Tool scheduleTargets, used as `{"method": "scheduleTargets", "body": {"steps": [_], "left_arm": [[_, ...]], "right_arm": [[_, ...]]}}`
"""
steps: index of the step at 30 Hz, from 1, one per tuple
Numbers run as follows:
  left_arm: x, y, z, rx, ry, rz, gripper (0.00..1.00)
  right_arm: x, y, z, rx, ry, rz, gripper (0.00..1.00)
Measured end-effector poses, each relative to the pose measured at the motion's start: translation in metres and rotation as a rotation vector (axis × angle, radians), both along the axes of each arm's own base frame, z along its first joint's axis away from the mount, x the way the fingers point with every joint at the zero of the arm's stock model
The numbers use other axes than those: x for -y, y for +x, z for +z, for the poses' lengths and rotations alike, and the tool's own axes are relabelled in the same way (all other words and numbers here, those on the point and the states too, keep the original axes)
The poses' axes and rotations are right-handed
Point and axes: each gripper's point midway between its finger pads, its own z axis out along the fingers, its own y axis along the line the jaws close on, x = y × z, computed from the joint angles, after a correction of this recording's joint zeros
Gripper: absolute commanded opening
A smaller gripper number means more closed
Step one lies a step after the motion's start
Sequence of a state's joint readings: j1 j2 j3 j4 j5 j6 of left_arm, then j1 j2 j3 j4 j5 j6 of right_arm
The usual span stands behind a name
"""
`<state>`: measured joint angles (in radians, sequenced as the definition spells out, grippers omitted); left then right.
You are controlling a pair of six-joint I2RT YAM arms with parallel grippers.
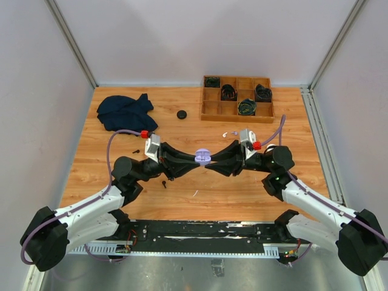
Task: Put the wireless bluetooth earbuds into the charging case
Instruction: Adjust the charging case.
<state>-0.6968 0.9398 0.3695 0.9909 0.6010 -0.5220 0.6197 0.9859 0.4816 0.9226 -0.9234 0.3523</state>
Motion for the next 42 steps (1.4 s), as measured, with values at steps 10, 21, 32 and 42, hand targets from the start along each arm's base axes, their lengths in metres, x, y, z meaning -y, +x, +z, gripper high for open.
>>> {"method": "scheduleTargets", "body": {"steps": [10, 21, 32, 42], "left_arm": [[-0.001, -0.002, 0.001, 0.015, 0.003, 0.001, 0.00], [-0.001, -0.002, 0.001, 0.017, 0.001, 0.001, 0.35], [0.004, 0.001, -0.012, -0.025, 0.029, -0.016, 0.39], [0.004, -0.001, -0.010, -0.032, 0.019, -0.029, 0.39]], "right_arm": [[0.001, -0.004, 0.010, -0.007, 0.034, 0.011, 0.24], [-0.001, -0.004, 0.011, -0.033, 0.044, 0.028, 0.05], [-0.004, -0.002, 0.014, -0.036, 0.070, 0.044, 0.05], [-0.003, -0.005, 0.019, -0.008, 0.088, 0.052, 0.05]]}}
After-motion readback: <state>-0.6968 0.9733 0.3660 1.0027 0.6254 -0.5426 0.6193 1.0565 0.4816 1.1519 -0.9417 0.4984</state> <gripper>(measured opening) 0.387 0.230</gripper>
